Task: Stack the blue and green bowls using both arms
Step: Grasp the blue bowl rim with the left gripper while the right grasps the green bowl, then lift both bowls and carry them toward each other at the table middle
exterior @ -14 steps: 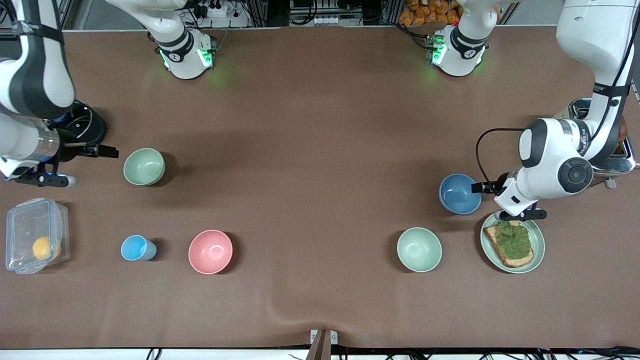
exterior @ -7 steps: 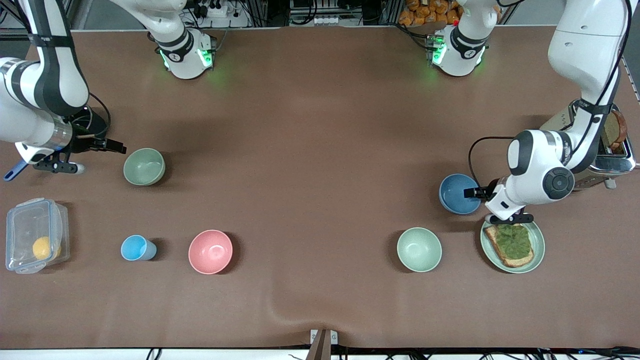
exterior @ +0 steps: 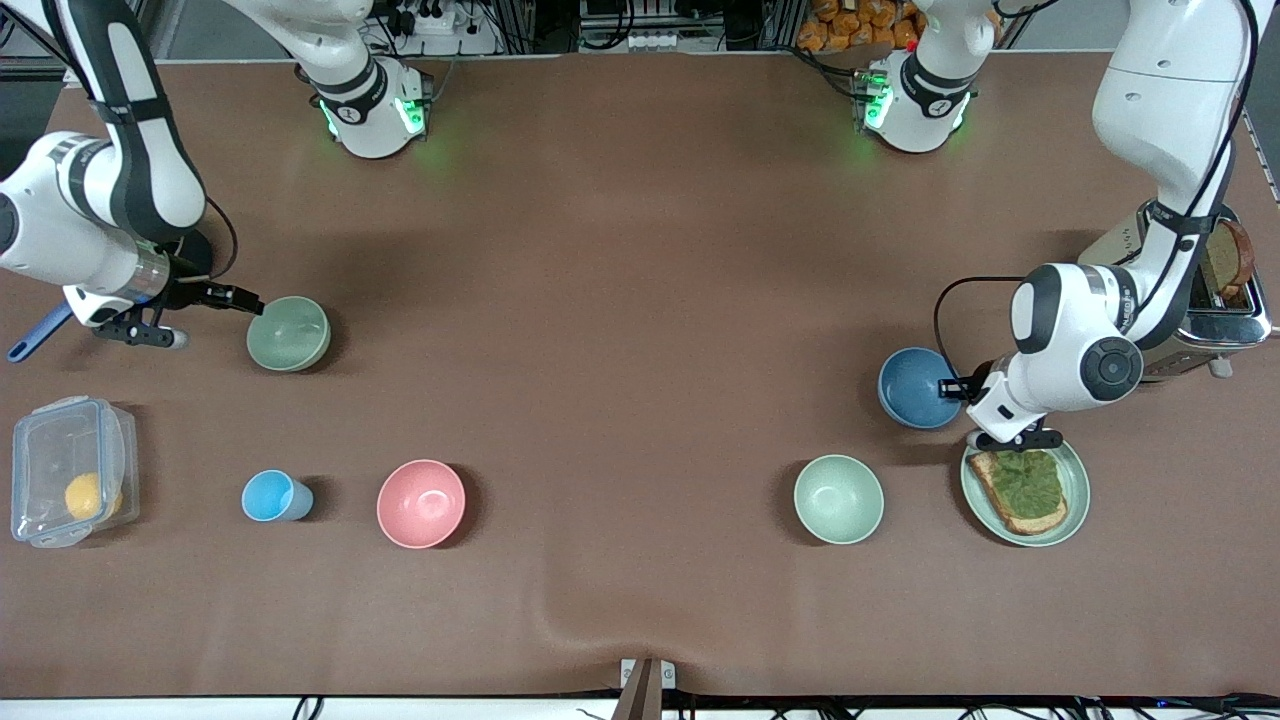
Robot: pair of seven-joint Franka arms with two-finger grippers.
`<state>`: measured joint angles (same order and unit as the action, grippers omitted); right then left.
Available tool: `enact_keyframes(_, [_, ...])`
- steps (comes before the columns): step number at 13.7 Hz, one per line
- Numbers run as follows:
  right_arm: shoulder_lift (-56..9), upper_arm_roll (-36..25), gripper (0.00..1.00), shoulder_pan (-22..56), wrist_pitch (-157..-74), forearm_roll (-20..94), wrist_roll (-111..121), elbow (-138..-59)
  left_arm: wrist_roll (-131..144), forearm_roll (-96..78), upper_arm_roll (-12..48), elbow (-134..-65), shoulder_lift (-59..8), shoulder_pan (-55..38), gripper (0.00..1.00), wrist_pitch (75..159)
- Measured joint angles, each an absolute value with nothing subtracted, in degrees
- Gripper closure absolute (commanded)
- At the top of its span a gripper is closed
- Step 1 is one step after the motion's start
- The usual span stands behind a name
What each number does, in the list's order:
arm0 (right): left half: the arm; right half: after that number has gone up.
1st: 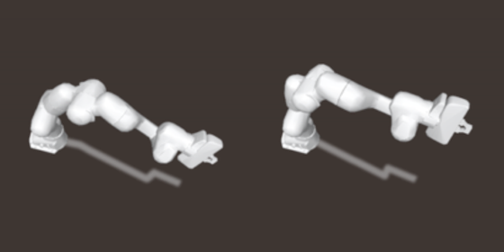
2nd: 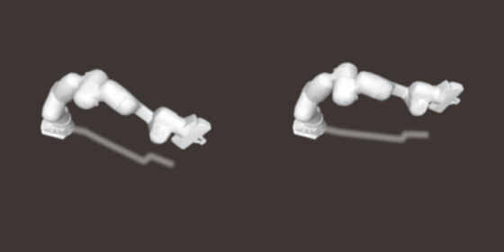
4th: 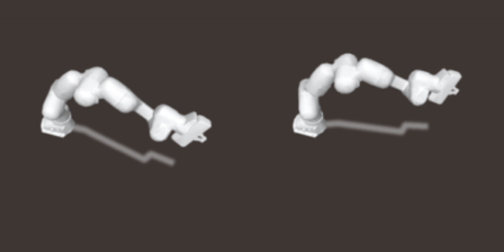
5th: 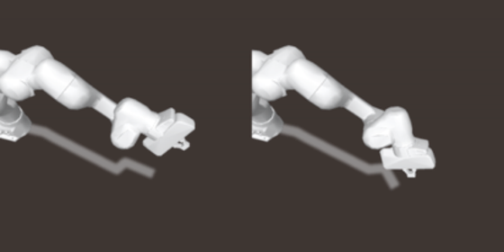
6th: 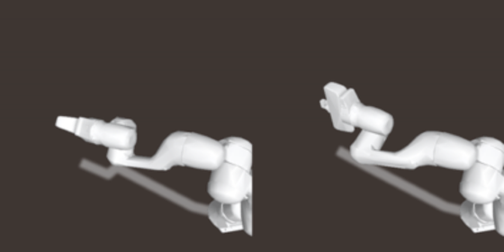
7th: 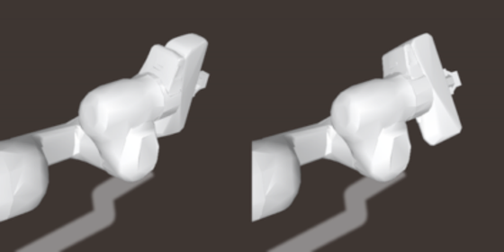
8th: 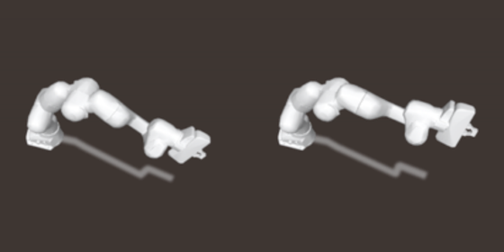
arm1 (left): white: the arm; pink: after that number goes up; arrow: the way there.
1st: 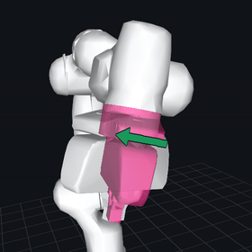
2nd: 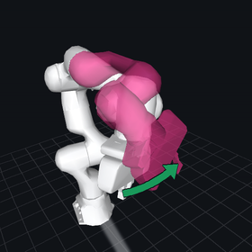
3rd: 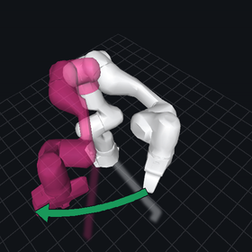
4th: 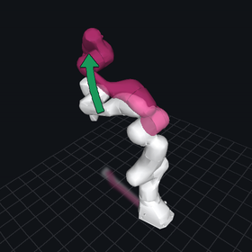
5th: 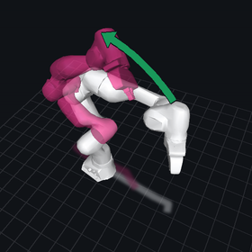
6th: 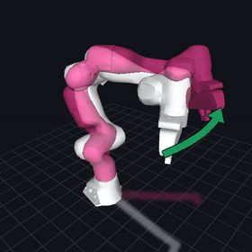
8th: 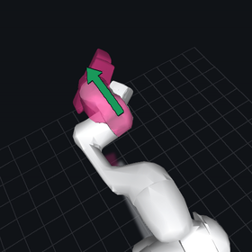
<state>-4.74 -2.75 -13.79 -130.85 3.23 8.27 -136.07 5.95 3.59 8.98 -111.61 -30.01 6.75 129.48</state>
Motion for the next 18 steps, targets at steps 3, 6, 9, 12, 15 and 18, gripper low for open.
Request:
enact_keyframes(3, [-7.4,-2.8,0.35,-14.3,-136.6,3.2,8.3,-138.7,5.9,3.6,9.2,-111.3,-29.3,6.8,1.0,129.1])
enact_keyframes(6, [-9.5,-2.8,0.37,-15.0,-138.9,3.2,8.3,-139.1,5.9,3.6,9.2,-110.9,-27.5,7.0,1.0,129.2])
enact_keyframes(9, [-10.9,-2.8,0.73,-15.5,-141.6,3.2,8.3,-139.7,5.9,3.6,9.1,-110.8,-25.3,7.9,1.0,128.9])
enact_keyframes(12, [-11.5,-2.8,0.92,-15.6,-142.6,3.2,8.3,-140.5,5.9,3.6,9.2,-110.7,-23.7,7.9,1.0,128.9])
enact_keyframes(15, [-11.4,-2.6,1.0,-15.6,-142.2,3.3,8.4,-140.5,5.9,2.8,9.2,-110.6,-22.2,7.9,1.0,128.8])
enact_keyframes(18, [-10.5,-2.0,1.0,-15.6,-138.5,3.7,8.4,-140.1,6.8,1.8,9.2,-110.3,-20.3,7.9,1.0,128.8])
